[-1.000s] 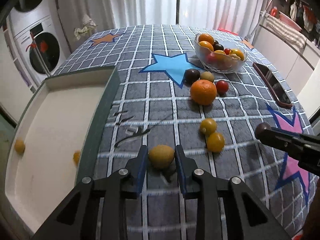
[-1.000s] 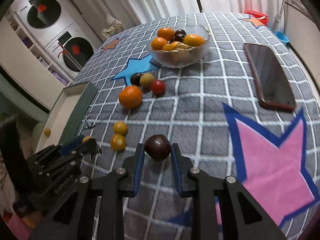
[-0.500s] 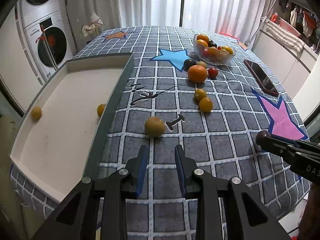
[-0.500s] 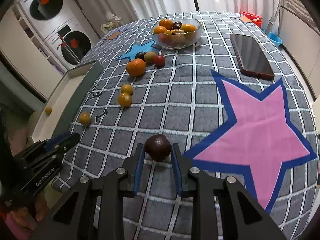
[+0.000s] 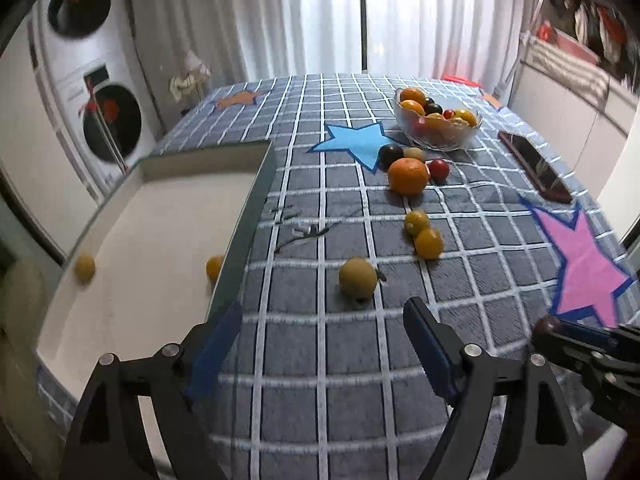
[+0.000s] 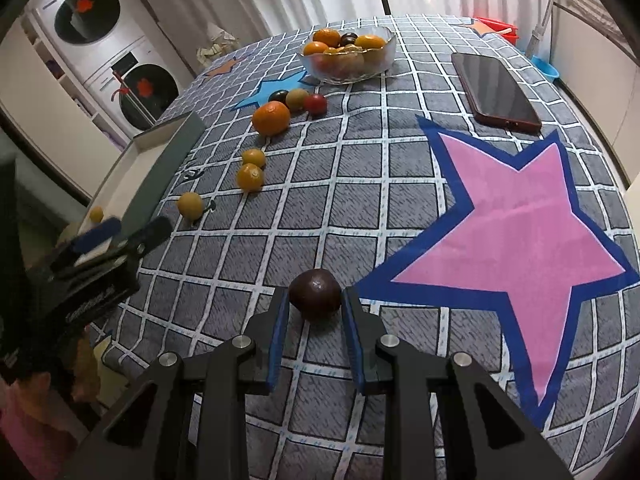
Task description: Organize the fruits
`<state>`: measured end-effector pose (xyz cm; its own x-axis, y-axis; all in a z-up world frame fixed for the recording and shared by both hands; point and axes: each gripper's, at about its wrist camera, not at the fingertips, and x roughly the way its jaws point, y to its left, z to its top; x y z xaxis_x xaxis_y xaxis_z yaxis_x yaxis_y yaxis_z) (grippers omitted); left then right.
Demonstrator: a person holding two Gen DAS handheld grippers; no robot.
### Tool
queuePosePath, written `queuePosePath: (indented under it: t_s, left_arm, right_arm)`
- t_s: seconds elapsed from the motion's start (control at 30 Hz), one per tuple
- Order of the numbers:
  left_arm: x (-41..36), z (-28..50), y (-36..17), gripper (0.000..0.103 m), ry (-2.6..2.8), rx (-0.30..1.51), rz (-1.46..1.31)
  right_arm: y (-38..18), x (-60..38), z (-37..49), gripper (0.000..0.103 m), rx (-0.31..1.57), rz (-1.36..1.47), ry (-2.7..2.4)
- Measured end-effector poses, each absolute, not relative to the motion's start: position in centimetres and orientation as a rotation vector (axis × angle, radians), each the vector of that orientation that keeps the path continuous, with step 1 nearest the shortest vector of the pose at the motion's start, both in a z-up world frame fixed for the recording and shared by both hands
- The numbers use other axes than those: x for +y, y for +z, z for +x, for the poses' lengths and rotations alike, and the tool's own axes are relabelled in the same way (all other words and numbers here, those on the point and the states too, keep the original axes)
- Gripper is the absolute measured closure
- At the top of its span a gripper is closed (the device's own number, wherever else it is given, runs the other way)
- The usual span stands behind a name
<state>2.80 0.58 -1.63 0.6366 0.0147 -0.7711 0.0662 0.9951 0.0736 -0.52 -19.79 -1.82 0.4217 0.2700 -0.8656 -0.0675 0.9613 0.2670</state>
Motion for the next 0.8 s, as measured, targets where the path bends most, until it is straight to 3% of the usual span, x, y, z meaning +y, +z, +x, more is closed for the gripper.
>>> queuePosePath:
  t_s: [0.23,0.3,0.43,0.5,0.8]
  left_arm:
    - [0.1,6.0,-3.2,0.02,-0.007,0.93,0.111]
    - [-0.1,6.5,-3.5,0.039,-0.006,0.953,0.12]
    - [-0.1,6.4,-4.3,0.054,-0.031,0.976,0.087]
    - [-0.5,6.1,-4.4,0.076,-0.068,0.977,0.079]
    - [0.2,2.8,-2.3,0.076,-0.103,0.962,0.014]
  right_arm:
    - [-1.7,-20.7,-0.8,0.074,1.102,0.21,0.204]
    - [-1.8,-21.0,-0.8,0.074,1.102,0.222,0.201]
    - [-1.9,-21.4,-0.8,0.074,1.104,0.231,0.196]
    - [-2.0,-21.5,-0.7,0.074,1.11,0.238,0.195]
    - [-1.9,-21.4,-0.9,0.074,1.115,0.223,0.177]
